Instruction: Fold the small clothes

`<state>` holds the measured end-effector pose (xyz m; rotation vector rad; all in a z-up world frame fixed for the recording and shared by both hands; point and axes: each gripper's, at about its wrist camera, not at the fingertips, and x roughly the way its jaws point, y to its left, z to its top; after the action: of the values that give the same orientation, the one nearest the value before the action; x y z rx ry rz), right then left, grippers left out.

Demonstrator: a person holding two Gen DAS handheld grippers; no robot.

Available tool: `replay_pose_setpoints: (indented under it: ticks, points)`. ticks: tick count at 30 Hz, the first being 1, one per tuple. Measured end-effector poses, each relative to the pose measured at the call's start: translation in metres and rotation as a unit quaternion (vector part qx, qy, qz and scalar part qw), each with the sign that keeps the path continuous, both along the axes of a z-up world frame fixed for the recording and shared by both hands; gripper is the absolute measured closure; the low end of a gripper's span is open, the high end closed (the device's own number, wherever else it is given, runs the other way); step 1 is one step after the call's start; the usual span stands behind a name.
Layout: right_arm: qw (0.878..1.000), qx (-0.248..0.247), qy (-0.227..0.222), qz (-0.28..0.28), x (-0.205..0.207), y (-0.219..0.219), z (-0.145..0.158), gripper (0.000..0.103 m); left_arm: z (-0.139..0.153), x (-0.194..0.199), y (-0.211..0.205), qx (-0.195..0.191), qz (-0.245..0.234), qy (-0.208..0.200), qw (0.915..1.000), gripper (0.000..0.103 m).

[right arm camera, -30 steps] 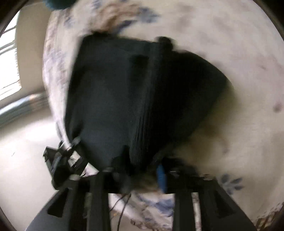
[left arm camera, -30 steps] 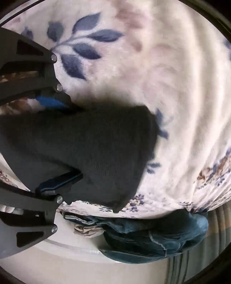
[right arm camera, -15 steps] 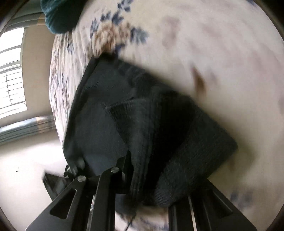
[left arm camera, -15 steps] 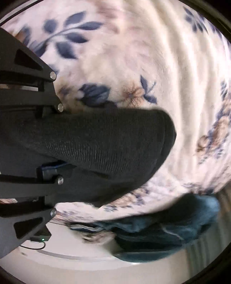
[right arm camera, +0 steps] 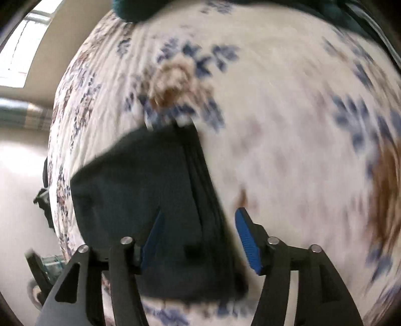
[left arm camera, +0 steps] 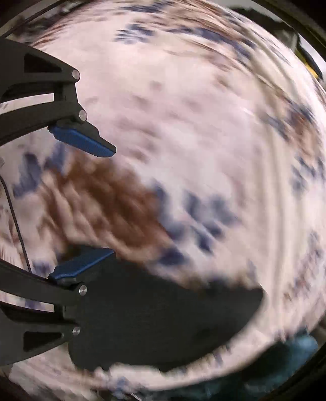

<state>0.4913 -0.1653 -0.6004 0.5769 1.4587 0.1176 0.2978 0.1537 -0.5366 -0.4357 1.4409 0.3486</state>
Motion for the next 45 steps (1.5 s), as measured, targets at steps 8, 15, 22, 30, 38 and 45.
replay_pose_setpoints:
  ticks: [8, 15, 22, 30, 38, 45]
  points:
    - [0.999, 0.036, -0.015, 0.018, 0.075, 0.013, -0.043, 0.073, -0.064, -0.016, 0.008, -0.044, 0.046, 0.025, 0.9977, 0.0]
    - [0.998, -0.022, -0.062, -0.008, 0.093, 0.022, -0.011, 0.098, -0.076, -0.001, 0.013, -0.059, 0.059, 0.07, 0.994, 0.0]
    - [0.999, -0.032, -0.036, 0.019, 0.122, 0.029, -0.022, 0.098, -0.046, 0.01, 0.026, -0.033, 0.06, 0.034, 0.9971, 0.0]
    - [0.998, 0.006, 0.048, 0.027, 0.064, -0.013, -0.02, 0.052, -0.003, 0.038, 0.011, 0.001, 0.027, -0.038, 0.9989, 0.0]
    - [0.995, 0.003, 0.1, 0.011, -0.023, -0.006, -0.033, 0.102, 0.007, 0.064, -0.021, 0.0, -0.002, -0.023, 0.9997, 0.0]
    - [0.998, -0.035, 0.022, -0.05, -0.058, -0.022, 0.031, 0.103, 0.01, 0.069, -0.031, 0.002, -0.007, -0.019, 0.9998, 0.0]
